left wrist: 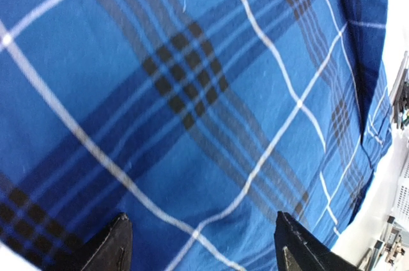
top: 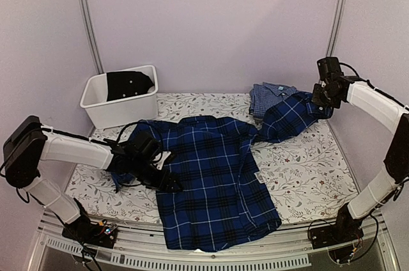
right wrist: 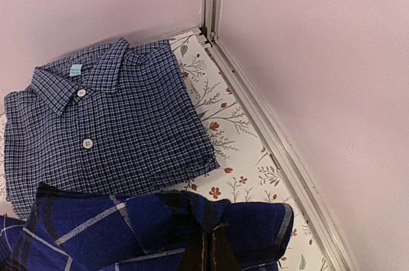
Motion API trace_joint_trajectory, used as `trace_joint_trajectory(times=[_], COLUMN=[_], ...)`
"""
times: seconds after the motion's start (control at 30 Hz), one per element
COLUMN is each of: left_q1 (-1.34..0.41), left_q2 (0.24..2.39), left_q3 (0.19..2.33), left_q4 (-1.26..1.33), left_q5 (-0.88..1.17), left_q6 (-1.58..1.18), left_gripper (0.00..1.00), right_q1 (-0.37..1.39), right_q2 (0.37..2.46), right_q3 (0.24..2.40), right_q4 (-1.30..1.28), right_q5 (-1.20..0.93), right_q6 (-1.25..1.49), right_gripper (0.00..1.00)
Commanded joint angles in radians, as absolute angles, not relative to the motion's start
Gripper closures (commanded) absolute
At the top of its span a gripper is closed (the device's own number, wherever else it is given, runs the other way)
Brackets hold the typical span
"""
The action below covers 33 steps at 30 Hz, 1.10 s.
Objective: Fold and stack the long sleeve shirts
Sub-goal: Flatten out the crumpled shirt at the center of the board.
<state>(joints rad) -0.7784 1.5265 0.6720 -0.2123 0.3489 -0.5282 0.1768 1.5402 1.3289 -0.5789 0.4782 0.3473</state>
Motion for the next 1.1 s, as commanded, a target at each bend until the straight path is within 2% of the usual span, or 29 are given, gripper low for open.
trace_joint_trajectory(times=[0.0, 0.3, 0.37, 0.43, 0.6, 0.67, 0.87, 1.07], left_q1=[-0.798, -0.798, -0.798, -0.797, -0.778, -0.763, -0.744, -0.719], left_q2=[1.495, 1.410, 1.378, 1.368, 1.368, 1.375, 1.513, 1.702], left_q3=[0.626, 0.602, 0.634, 0.686, 0.770, 0.792, 0.908, 1.029], left_q4=[-0.349, -0.393, -0.404, -0.437, -0.449, -0.419, -0.324, -0.238], left_q5=[0.380, 0.355, 0.333, 0.296, 0.223, 0.225, 0.244, 0.275], left_q6=[-0.570, -0.662, -0.668, -0.664, -0.674, -0.678, -0.661, -0.645], left_gripper=[0.24, 0.27, 0.27, 0.27, 0.28, 0.28, 0.28, 0.28], right_q1=[0.154, 0.070, 0.071, 0.073, 0.098, 0.121, 0.284, 0.518], right_q2=[1.440, 1.403, 1.401, 1.394, 1.348, 1.329, 1.322, 1.465], right_q3=[1.279, 1.181, 1.166, 1.154, 1.125, 1.128, 1.151, 1.220], right_q4=[-0.561, -0.551, -0.537, -0.538, -0.542, -0.552, -0.547, -0.469], right_q5=[0.474, 0.412, 0.369, 0.330, 0.303, 0.307, 0.293, 0.237], right_q6=[0.359, 0.390, 0.388, 0.389, 0.377, 0.377, 0.385, 0.406], right_gripper=[1.00, 1.00, 0.96, 0.87, 0.53, 0.45, 0.41, 0.40])
